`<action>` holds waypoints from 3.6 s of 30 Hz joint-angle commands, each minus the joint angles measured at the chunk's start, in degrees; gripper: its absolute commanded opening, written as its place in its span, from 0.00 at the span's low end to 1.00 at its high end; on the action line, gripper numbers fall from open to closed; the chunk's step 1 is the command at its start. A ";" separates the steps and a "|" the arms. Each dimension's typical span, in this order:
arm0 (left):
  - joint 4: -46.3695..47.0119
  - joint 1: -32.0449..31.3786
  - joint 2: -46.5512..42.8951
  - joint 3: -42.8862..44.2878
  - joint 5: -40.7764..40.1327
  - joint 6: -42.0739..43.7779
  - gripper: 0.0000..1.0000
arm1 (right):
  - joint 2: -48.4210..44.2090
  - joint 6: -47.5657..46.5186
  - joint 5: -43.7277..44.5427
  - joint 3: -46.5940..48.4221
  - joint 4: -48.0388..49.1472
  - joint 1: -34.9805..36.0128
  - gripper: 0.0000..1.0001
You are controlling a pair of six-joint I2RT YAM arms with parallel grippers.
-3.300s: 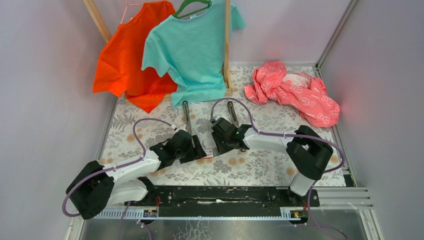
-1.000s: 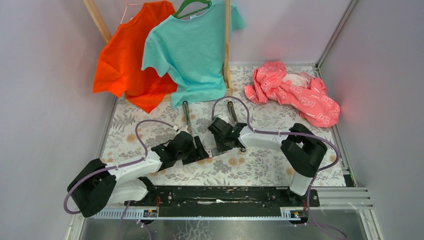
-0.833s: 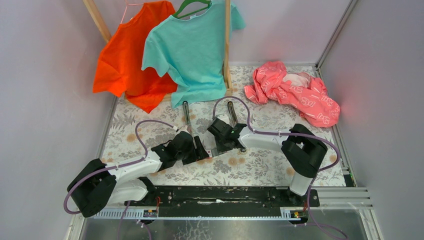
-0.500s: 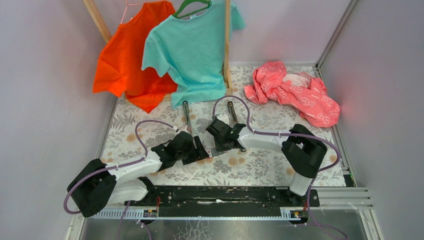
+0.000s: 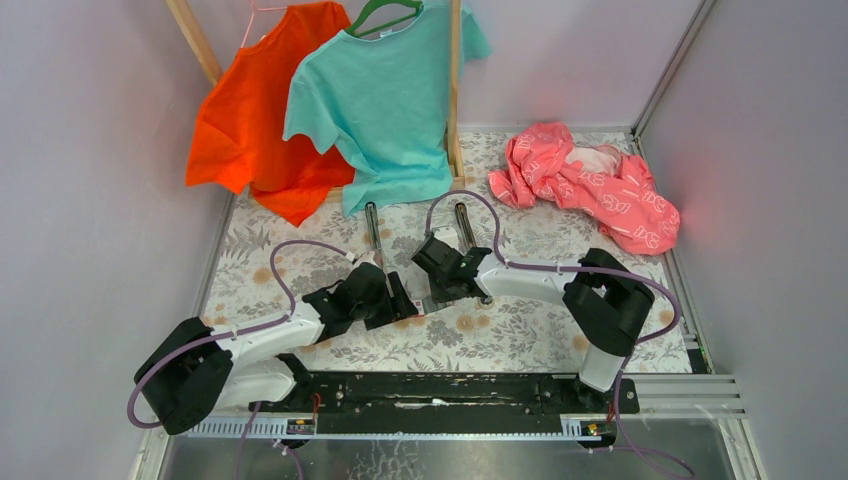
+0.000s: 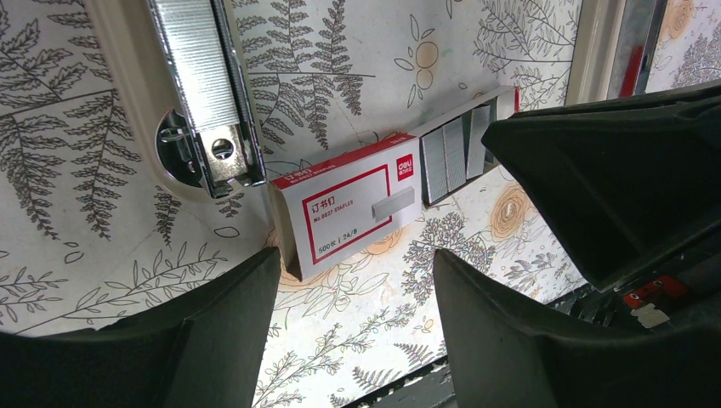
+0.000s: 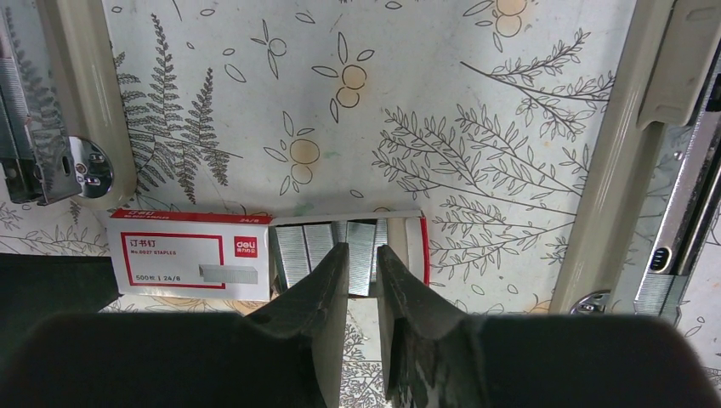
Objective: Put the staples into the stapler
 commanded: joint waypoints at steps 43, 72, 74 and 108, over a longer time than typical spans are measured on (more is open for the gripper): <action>2.82 -0.91 0.28 -1.12 -0.17 -0.47 0.73 | 5.53 -0.65 3.08 5.62 -1.73 1.19 0.27; 2.33 -0.95 -0.16 -1.54 -0.88 -0.56 0.73 | 3.14 -6.91 1.25 4.77 -2.48 1.21 0.17; 2.29 -1.01 -0.18 -1.51 -0.85 -0.56 0.73 | 2.80 -6.86 1.08 4.27 -1.98 1.24 0.15; -0.18 -0.87 -6.19 -2.22 -3.49 -0.65 0.75 | -18.99 -15.24 0.43 -11.03 8.55 -8.33 0.15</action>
